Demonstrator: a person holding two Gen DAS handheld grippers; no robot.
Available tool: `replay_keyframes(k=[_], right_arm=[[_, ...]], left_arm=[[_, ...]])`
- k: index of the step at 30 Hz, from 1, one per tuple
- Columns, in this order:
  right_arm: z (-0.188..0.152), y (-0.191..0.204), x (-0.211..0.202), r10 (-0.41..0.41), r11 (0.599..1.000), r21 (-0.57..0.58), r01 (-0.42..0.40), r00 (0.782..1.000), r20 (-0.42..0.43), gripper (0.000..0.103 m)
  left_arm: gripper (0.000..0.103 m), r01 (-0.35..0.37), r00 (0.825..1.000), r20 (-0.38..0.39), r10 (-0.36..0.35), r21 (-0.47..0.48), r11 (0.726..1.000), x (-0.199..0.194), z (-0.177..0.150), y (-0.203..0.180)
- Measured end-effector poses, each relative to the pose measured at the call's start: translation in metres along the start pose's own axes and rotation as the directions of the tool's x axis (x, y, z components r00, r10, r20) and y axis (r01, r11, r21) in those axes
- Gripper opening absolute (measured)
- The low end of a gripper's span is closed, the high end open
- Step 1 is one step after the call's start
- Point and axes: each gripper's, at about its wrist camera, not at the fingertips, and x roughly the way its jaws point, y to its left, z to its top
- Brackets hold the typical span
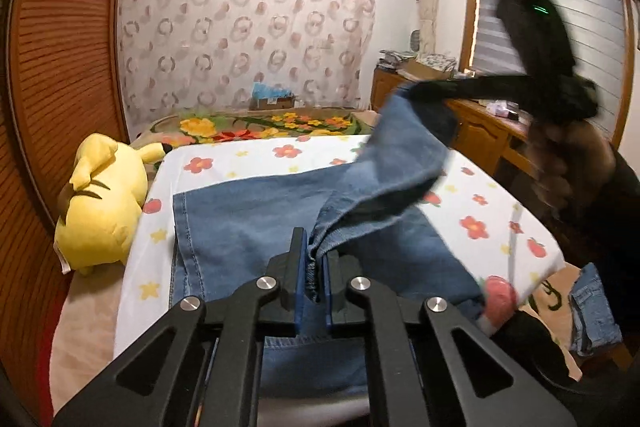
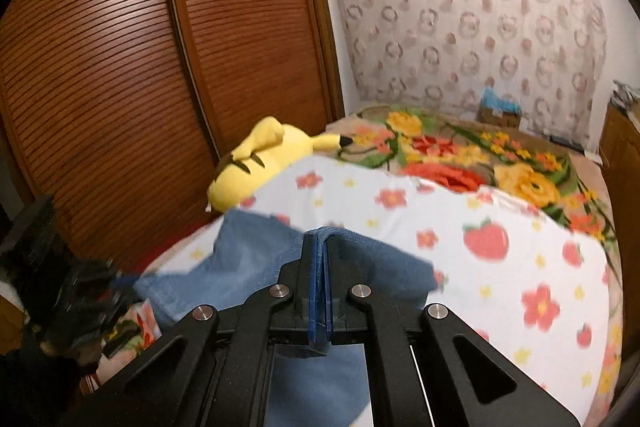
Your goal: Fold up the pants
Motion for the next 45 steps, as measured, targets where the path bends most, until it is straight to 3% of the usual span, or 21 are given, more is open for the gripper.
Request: replay_keyframes(k=[7, 16, 19, 24, 28, 35, 45], right_arm=[[0.022, 0.015, 0.054, 0.036, 0.999, -0.01, -0.036, 0.999, -0.032, 0.002], [0.028, 0.045, 0.134, 0.056, 0.996, -0.063, -0.066, 0.986, -0.157, 0.002], [0.025, 0.051, 0.158, 0.047, 0.996, -0.064, -0.061, 0.978, -0.203, 0.003], [0.035, 0.056, 0.172, 0.039, 0.997, -0.062, -0.054, 0.976, -0.214, 0.006], [0.046, 0.061, 0.162, -0.004, 0.996, -0.085, -0.012, 0.981, -0.193, 0.035], [0.036, 0.058, 0.127, -0.041, 0.994, -0.105, 0.024, 0.987, -0.157, 0.035], [-0.005, 0.022, 0.052, -0.148, 0.985, -0.11, 0.131, 0.976, -0.161, 0.035]], left_arm=[[0.008, 0.032, 0.999, 0.002, -0.032, -0.037, 0.999, -0.021, -0.006, 0.0], [0.008, -0.034, 0.993, -0.115, 0.02, -0.117, 0.993, 0.009, -0.046, 0.037], [0.008, -0.024, 0.988, -0.152, 0.001, -0.153, 0.988, 0.021, -0.061, 0.049], [0.008, -0.039, 0.982, -0.188, 0.01, -0.152, 0.988, 0.031, -0.075, 0.05], [0.008, -0.036, 0.982, -0.188, 0.005, -0.162, 0.986, 0.029, -0.076, 0.05], [0.009, -0.04, 0.982, -0.187, 0.007, -0.177, 0.983, 0.029, -0.073, 0.053], [0.009, -0.049, 0.987, -0.156, 0.022, -0.173, 0.984, 0.019, -0.065, 0.057]])
